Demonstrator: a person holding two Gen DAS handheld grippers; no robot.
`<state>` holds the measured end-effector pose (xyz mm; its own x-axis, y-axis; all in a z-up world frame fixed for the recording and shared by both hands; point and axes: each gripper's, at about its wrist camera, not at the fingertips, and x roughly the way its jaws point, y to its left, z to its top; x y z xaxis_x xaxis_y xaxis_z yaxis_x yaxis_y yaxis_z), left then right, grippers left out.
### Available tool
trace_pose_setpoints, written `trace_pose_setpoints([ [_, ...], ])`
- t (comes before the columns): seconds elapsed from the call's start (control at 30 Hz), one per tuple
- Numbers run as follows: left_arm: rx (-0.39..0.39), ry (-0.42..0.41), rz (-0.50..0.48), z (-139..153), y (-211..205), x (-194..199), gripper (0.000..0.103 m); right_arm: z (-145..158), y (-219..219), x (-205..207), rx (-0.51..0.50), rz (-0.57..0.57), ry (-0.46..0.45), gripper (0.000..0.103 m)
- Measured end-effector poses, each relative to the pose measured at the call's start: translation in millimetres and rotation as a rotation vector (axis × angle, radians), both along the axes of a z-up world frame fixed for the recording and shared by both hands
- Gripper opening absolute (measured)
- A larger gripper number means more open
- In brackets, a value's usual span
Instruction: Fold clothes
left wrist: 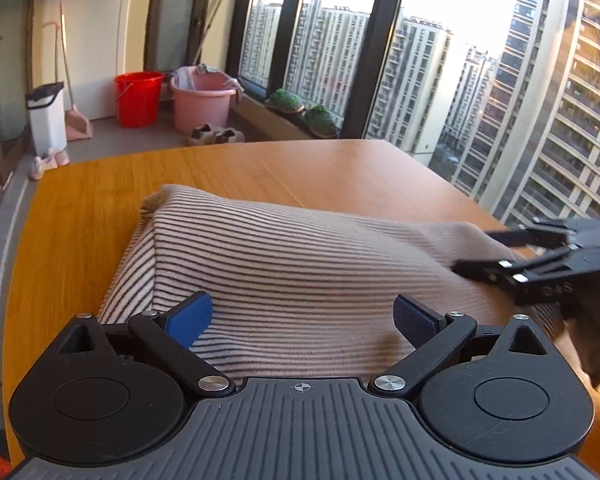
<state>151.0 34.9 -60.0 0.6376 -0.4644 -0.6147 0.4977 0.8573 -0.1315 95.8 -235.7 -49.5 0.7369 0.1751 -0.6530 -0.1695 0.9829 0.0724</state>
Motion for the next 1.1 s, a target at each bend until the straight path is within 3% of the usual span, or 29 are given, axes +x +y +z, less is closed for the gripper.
trace_pose_setpoints([
  [0.07, 0.041, -0.015, 0.020, 2, -5, 9, 0.101, 1, -5, -24, 0.110, -0.001, 0.055, 0.078],
  [0.17, 0.056, -0.015, 0.079, 8, -3, 14, 0.100, 7, 5, -57, 0.171, 0.120, 0.094, 0.078],
  [0.27, 0.040, -0.023, 0.077, 23, 4, -9, 0.100, 27, 14, -84, 0.076, 0.208, -0.007, 0.078],
  [0.37, -0.002, -0.011, 0.002, 35, 13, -44, 0.100, 40, 2, -89, 0.032, 0.182, -0.093, 0.078],
  [0.47, -0.107, 0.103, -0.102, 35, 18, -69, 0.100, 42, -11, -73, 0.006, 0.110, -0.136, 0.073],
  [0.57, -0.175, 0.252, -0.111, 17, 15, -74, 0.100, 32, -16, -53, 0.027, 0.097, -0.121, 0.061],
  [0.63, -0.143, 0.280, -0.089, 1, 11, -72, 0.101, 25, -19, -40, 0.039, 0.090, -0.110, 0.061],
  [0.7, -0.120, 0.229, -0.105, -1, 8, -69, 0.101, 7, -10, -34, -0.007, 0.115, -0.052, 0.061],
  [0.83, -0.088, 0.204, -0.096, -1, 0, -40, 0.101, -4, -12, -44, 0.027, 0.097, -0.027, 0.061],
  [0.97, -0.073, 0.176, -0.062, -2, -11, -6, 0.101, 2, 4, -73, 0.005, 0.153, -0.019, 0.061],
  [1.1, -0.057, 0.149, -0.059, 0, -13, -6, 0.101, 15, 31, -105, -0.071, 0.246, -0.052, 0.062],
])
